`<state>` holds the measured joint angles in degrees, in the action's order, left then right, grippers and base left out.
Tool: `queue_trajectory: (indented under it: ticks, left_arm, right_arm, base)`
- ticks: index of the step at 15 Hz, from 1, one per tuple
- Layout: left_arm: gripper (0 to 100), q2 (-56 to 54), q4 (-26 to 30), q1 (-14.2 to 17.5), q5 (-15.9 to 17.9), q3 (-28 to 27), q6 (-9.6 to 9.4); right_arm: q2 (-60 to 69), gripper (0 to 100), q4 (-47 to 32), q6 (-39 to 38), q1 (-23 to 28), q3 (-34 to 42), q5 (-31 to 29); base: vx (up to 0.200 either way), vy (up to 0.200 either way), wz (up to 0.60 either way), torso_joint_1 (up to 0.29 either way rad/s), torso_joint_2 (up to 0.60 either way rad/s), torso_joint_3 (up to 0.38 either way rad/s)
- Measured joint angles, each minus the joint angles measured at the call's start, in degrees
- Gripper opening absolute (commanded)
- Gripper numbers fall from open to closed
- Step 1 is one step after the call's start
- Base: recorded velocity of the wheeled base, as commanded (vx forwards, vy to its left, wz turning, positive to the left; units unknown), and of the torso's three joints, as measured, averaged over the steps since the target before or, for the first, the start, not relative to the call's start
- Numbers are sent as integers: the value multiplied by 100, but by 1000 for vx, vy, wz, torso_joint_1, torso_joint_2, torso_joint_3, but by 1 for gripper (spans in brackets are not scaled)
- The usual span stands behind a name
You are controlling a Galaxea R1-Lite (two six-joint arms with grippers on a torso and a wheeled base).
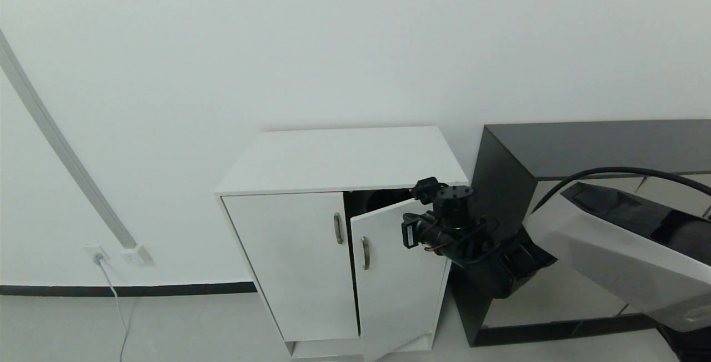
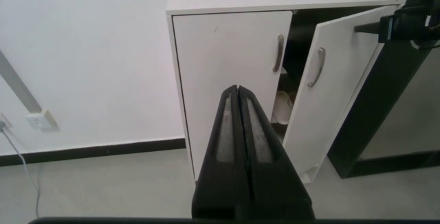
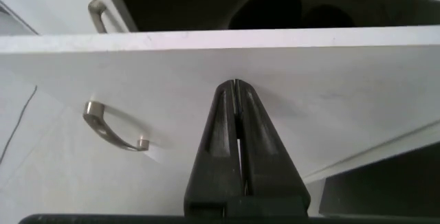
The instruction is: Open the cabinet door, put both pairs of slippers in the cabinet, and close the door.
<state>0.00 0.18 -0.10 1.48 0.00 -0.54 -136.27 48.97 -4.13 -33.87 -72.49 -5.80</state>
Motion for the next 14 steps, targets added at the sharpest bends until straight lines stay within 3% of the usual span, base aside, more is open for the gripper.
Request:
queue_trajectory:
  ticks: [14]
  left_arm:
    - [0, 0, 0, 0, -4, 0, 2]
  right_arm:
    - [-535, 0, -101, 17, 200, -769, -16]
  base:
    - [0, 0, 0, 0, 0, 0]
